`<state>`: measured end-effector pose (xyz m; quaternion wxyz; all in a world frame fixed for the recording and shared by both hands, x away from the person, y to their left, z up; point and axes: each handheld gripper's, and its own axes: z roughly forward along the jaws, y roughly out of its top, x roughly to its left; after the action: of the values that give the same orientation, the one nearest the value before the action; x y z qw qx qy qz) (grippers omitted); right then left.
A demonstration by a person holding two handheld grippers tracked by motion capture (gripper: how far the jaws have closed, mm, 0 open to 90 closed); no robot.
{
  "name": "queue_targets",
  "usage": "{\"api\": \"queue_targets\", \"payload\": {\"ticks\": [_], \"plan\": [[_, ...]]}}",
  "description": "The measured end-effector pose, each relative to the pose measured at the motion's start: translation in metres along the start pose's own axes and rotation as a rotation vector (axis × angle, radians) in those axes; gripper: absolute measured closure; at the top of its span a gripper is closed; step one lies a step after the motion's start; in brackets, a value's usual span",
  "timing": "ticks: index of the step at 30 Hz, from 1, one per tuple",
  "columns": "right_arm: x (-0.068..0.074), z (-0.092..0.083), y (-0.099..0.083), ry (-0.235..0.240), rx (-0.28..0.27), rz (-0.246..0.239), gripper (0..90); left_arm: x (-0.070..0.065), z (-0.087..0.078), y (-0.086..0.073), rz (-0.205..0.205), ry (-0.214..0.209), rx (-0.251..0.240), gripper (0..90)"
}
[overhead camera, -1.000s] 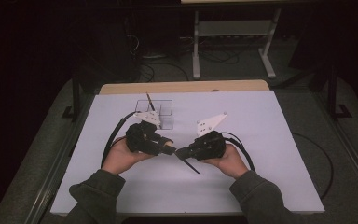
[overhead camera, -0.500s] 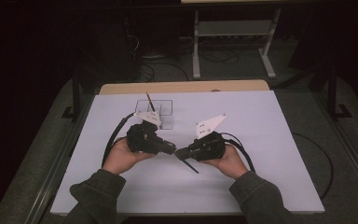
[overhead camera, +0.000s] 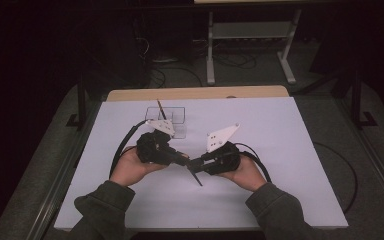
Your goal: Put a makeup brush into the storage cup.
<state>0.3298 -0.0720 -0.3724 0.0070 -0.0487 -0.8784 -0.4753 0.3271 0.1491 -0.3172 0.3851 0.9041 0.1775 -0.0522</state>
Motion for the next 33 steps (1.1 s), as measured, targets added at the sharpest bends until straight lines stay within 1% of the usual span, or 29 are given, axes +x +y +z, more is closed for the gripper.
{"api": "queue_targets", "payload": {"ticks": [1, 2, 3, 4, 5, 7, 8, 9, 11, 12, 14, 16, 17, 18, 19, 20, 23, 27, 30, 33], "plan": [[0.001, 0.001, 0.001, 0.003, 0.007, 0.014, 74.0, 0.000, -0.001, 0.001, 0.007, 0.001, 0.002, 84.6], [0.000, 0.002, 0.001, 0.007, 0.024, 0.009, 74.9, -0.001, -0.001, 0.001, 0.006, 0.003, 0.000, 84.6], [0.000, 0.003, 0.002, 0.007, 0.024, 0.009, 75.7, -0.001, -0.001, 0.002, 0.008, 0.005, 0.001, 84.6], [0.000, 0.003, 0.002, 0.004, 0.029, -0.003, 75.7, -0.001, -0.001, 0.002, 0.009, 0.007, 0.004, 84.6], [0.001, 0.004, 0.004, 0.005, 0.025, 0.009, 76.3, -0.001, -0.001, 0.002, 0.012, 0.011, 0.005, 84.6], [0.001, 0.005, 0.006, 0.011, 0.021, 0.006, 77.0, -0.002, -0.002, 0.003, 0.015, 0.015, 0.008, 84.6], [0.001, 0.006, 0.007, 0.006, 0.026, 0.004, 77.3, -0.002, -0.002, 0.003, 0.015, 0.018, 0.008, 84.6], [0.001, 0.007, 0.007, 0.009, 0.033, -0.001, 77.4, -0.002, -0.003, 0.003, 0.024, 0.022, 0.007, 84.6], [0.003, 0.008, 0.009, 0.009, 0.047, 0.002, 79.0, -0.002, -0.004, 0.003, 0.016, 0.019, 0.001, 84.6], [0.003, 0.009, 0.009, 0.007, 0.046, -0.006, 81.3, -0.002, -0.004, 0.003, 0.020, 0.018, 0.003, 84.6], [0.002, 0.008, 0.010, 0.001, 0.054, -0.009, 81.9, -0.002, -0.004, 0.003, 0.021, 0.019, 0.003, 84.5], [0.002, 0.008, 0.010, 0.012, 0.051, -0.001, 82.5, -0.003, -0.005, 0.003, 0.024, 0.019, 0.001, 84.3], [0.001, 0.008, 0.010, 0.009, 0.053, -0.015, 82.5, -0.003, -0.005, 0.003, 0.024, 0.018, -0.001, 83.9], [0.000, 0.008, 0.010, 0.014, 0.049, -0.012, 82.6, -0.003, -0.005, 0.003, 0.017, 0.018, -0.008, 83.3], [0.000, 0.007, 0.010, 0.016, 0.047, -0.009, 82.7, -0.003, -0.006, 0.003, 0.019, 0.027, -0.014, 80.9], [0.000, 0.007, 0.009, 0.016, 0.051, -0.010, 82.7, -0.003, -0.007, 0.003, 0.015, 0.027, -0.021, 76.1], [-0.001, 0.005, 0.008, 0.019, 0.058, -0.007, 82.7, -0.003, -0.009, 0.002, 0.017, 0.035, -0.033, 72.1], [-0.004, 0.000, 0.007, 0.018, 0.046, 0.016, 82.8, -0.004, -0.014, -0.001, 0.015, 0.040, -0.045, 69.4], [-0.007, -0.004, 0.005, 0.010, 0.056, 0.031, 82.8, -0.005, -0.017, -0.003, 0.017, 0.057, -0.051, 67.6], [-0.009, -0.007, 0.003, 0.004, 0.062, 0.041, 82.8, -0.004, -0.019, -0.006, 0.014, 0.063, -0.054, 66.7]]}}
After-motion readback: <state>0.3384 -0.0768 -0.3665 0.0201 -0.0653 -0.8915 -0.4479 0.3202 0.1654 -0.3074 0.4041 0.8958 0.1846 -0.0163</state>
